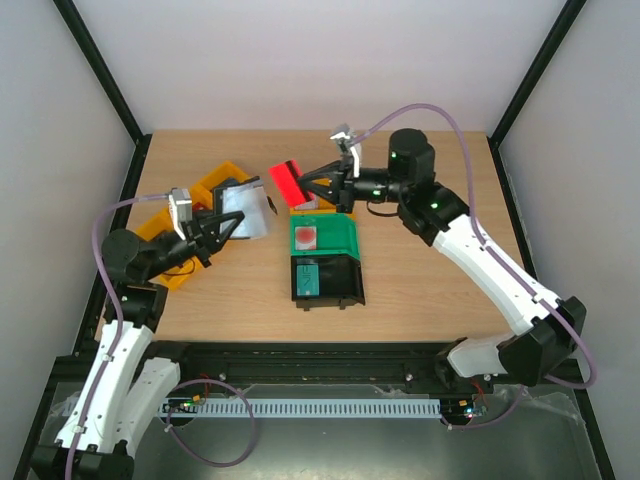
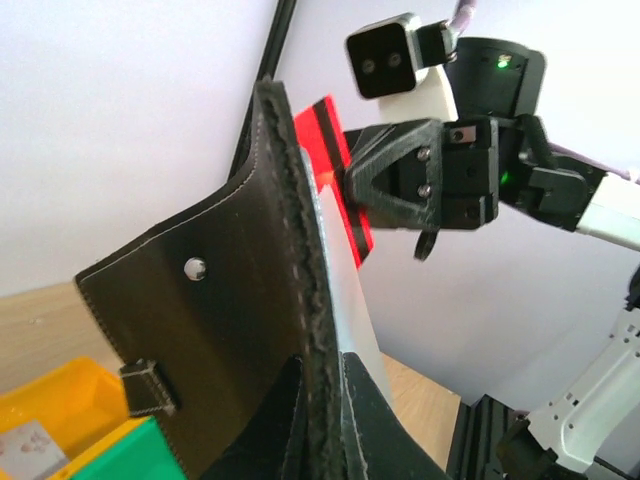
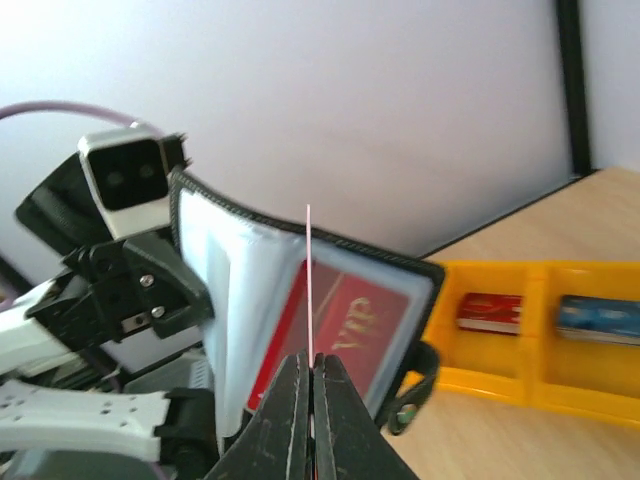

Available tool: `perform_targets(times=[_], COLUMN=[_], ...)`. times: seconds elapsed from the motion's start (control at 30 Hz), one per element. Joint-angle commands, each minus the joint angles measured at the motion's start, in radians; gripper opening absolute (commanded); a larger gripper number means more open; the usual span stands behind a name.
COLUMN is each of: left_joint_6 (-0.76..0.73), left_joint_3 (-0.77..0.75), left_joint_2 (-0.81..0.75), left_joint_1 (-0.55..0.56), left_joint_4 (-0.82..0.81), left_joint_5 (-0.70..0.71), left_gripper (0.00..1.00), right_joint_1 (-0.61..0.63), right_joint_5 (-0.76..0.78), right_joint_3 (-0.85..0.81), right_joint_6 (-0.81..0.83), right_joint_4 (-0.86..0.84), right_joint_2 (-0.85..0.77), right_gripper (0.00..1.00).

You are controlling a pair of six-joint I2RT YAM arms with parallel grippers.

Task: Take the credit cards out of the card holder

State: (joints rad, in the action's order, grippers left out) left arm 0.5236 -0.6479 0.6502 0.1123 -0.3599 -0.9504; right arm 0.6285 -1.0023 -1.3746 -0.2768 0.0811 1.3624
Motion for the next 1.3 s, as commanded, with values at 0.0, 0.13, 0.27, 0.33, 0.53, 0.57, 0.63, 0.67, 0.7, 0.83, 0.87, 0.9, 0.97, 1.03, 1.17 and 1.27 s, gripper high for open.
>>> perform_targets(times=[0.0, 0.13, 0.27, 0.33, 0.53, 0.57, 0.63, 0.67, 0.7, 0.83, 0.87, 0.9, 0.97, 1.03, 1.17, 1.27], left_joint_6=[0.042, 0.109, 0.144, 0.158, 0.19, 0.197, 0.203, 0.205, 0.21, 0.243, 0.246, 0.247, 0.235, 0.219, 0.217, 0.219], left_joint_3=[0.056, 0.095, 0.122, 0.131, 0.16, 0.165, 0.169, 0.17, 0.177, 0.231, 0.236, 0.238, 0.231, 0.212, 0.178, 0.141], left_joint_2=[-0.001, 0.033, 0.159, 0.205, 0.298, 0.318, 0.35, 0.365, 0.379, 0.465, 0.485, 0.502, 0.516, 0.509, 0.49, 0.463], left_joint_1=[-0.004, -0.005, -0.023, -0.028, -0.048, -0.052, -0.053, -0.053, -0.053, -0.057, -0.057, -0.058, -0.062, -0.076, -0.101, -0.102], left_joint_4=[0.033, 0.159, 0.263, 0.248, 0.22, 0.217, 0.216, 0.215, 0.213, 0.195, 0.189, 0.191, 0.25, 0.371, 0.56, 0.66], left_joint_5=[0.066, 0.243, 0.343, 0.34, 0.319, 0.314, 0.303, 0.294, 0.287, 0.258, 0.248, 0.245, 0.292, 0.406, 0.574, 0.673], left_gripper=[0.02, 0.02, 0.02, 0.02, 0.02, 0.02, 0.02, 0.02, 0.02, 0.02, 0.02, 0.02, 0.02, 0.04, 0.24, 0.37], right_joint_1=[-0.054, -0.075, -0.074, -0.067, -0.059, -0.059, -0.059, -0.059, -0.059, -0.059, -0.059, -0.059, -0.059, -0.059, -0.05, -0.023], right_joint_5=[0.108, 0.176, 0.217, 0.248, 0.257, 0.252, 0.24, 0.237, 0.236, 0.236, 0.234, 0.232, 0.234, 0.235, 0.238, 0.268], right_joint_3=[0.043, 0.062, 0.051, 0.052, 0.055, 0.056, 0.054, 0.054, 0.055, 0.074, 0.081, 0.085, 0.09, 0.092, 0.075, 0.02], right_joint_6=[0.014, 0.013, 0.034, 0.061, 0.106, 0.106, 0.103, 0.105, 0.107, 0.109, 0.106, 0.101, 0.095, 0.091, 0.103, 0.161], right_joint_4=[0.025, 0.051, 0.102, 0.109, 0.095, 0.093, 0.096, 0.103, 0.108, 0.114, 0.111, 0.111, 0.111, 0.108, 0.118, 0.185], right_joint_2=[-0.065, -0.079, -0.077, -0.084, -0.091, -0.086, -0.073, -0.068, -0.063, -0.062, -0.061, -0.061, -0.062, -0.063, -0.042, -0.006], right_gripper=[0.02, 0.02, 0.02, 0.02, 0.02, 0.02, 0.02, 0.02, 0.02, 0.02, 0.02, 0.02, 0.02, 0.02, 0.02, 0.02])
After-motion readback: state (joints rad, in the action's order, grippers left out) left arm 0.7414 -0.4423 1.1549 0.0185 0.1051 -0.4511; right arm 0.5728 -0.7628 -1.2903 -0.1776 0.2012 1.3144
